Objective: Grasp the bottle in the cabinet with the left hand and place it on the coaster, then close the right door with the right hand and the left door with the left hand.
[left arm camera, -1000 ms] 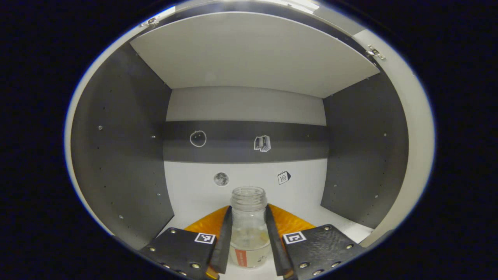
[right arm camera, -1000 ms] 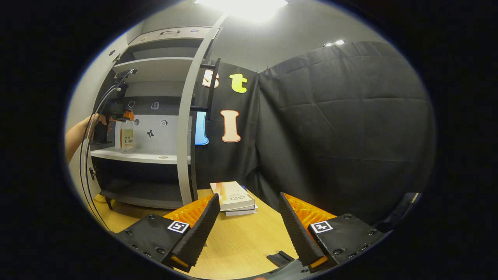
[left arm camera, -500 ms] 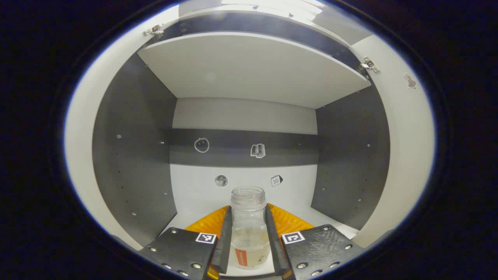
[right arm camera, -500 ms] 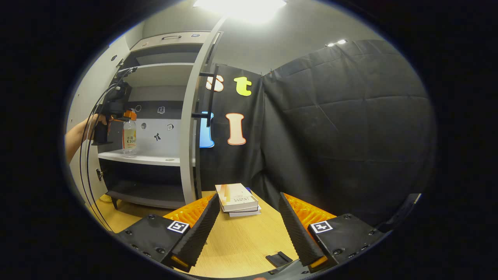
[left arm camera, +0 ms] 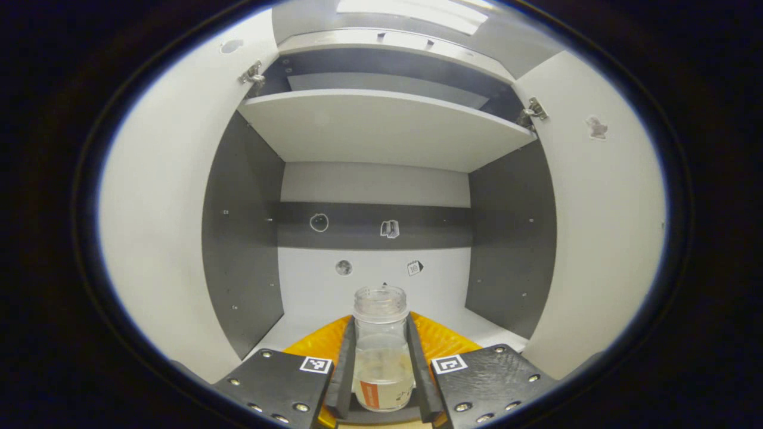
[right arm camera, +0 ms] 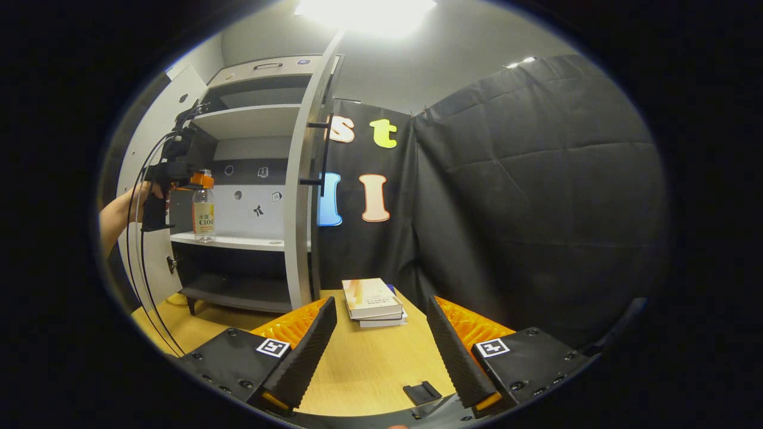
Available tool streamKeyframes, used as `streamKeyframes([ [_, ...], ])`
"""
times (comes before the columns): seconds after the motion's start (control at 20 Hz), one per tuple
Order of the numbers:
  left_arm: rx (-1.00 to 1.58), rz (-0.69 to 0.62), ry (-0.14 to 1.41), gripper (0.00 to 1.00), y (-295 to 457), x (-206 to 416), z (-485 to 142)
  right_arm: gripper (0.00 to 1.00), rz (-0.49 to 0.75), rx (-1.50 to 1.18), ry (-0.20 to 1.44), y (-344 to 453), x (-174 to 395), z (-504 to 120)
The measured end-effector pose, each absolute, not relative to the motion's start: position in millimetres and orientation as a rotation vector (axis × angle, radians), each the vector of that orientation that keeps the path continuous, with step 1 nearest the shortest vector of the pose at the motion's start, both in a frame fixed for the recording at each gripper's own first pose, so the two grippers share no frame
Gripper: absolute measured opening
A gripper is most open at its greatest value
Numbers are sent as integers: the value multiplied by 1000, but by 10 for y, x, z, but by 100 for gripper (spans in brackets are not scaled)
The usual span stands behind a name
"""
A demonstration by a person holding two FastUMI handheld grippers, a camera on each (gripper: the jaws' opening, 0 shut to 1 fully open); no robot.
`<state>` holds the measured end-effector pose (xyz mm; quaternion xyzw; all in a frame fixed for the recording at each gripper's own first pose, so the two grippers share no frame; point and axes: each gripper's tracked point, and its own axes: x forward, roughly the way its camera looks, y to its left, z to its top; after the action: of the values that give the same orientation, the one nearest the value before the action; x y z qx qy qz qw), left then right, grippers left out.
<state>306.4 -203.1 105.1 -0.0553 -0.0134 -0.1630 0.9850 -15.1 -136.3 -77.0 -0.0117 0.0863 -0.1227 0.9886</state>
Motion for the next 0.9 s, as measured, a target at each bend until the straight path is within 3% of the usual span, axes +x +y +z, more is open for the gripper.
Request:
streamKeyframes([
  [0.9,-105,-319,14,46,-2070,1964,224,97,-97,-18,203,-1342,-453,-893],
])
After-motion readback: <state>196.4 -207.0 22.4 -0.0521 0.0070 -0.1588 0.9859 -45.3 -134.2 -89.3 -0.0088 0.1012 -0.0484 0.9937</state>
